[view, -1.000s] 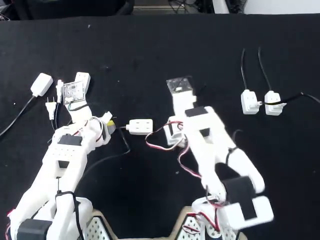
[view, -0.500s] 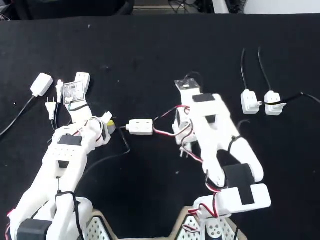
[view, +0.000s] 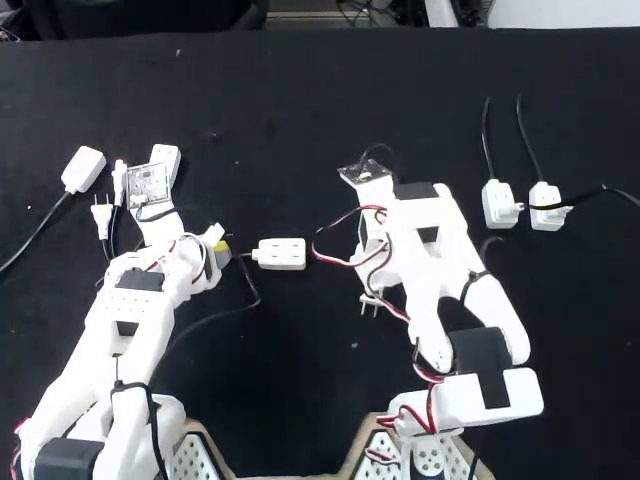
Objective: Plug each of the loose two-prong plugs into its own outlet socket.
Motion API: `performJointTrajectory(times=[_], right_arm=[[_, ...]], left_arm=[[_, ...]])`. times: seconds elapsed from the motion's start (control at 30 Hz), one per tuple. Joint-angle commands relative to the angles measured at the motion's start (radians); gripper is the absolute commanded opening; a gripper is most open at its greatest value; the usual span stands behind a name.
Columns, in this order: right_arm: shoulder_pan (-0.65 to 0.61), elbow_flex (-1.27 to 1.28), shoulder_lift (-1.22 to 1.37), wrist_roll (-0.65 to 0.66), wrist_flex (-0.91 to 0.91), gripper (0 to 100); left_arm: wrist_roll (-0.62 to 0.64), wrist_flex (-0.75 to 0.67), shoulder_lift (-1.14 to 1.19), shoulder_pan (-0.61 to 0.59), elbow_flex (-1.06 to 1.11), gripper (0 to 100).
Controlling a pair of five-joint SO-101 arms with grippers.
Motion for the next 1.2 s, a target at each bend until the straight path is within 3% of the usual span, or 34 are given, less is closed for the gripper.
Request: performJointTrajectory(times=[0.0,0.23,0.5,0.7,0.93,1.17], right_arm=[[0.02,-0.058,-0.004,0.0,0.003,17.2],[0.011,-0.024,0.065,-0.161,-0.101,16.0],[0.005,-0.053,0.119,-0.132,-0.08,8.8],[-0.127,-0.058,0.031,-0.1,0.052,8.9],[-0.147,0.001,0.008,-0.098,-0.04,9.0],[-0.201,0.058,0.005,-0.106,-0.089,17.8]], left_arm=[[0.009,-0.014,-0.038,-0.015,-0.005,25],[0.009,-0.014,-0.038,-0.016,-0.005,25],[0.009,-0.014,-0.038,-0.016,-0.005,25],[0.009,-0.014,-0.038,-0.016,-0.005,25],[0.009,-0.011,-0.038,-0.016,-0.005,25],[0.009,-0.014,-0.038,-0.016,-0.007,25]])
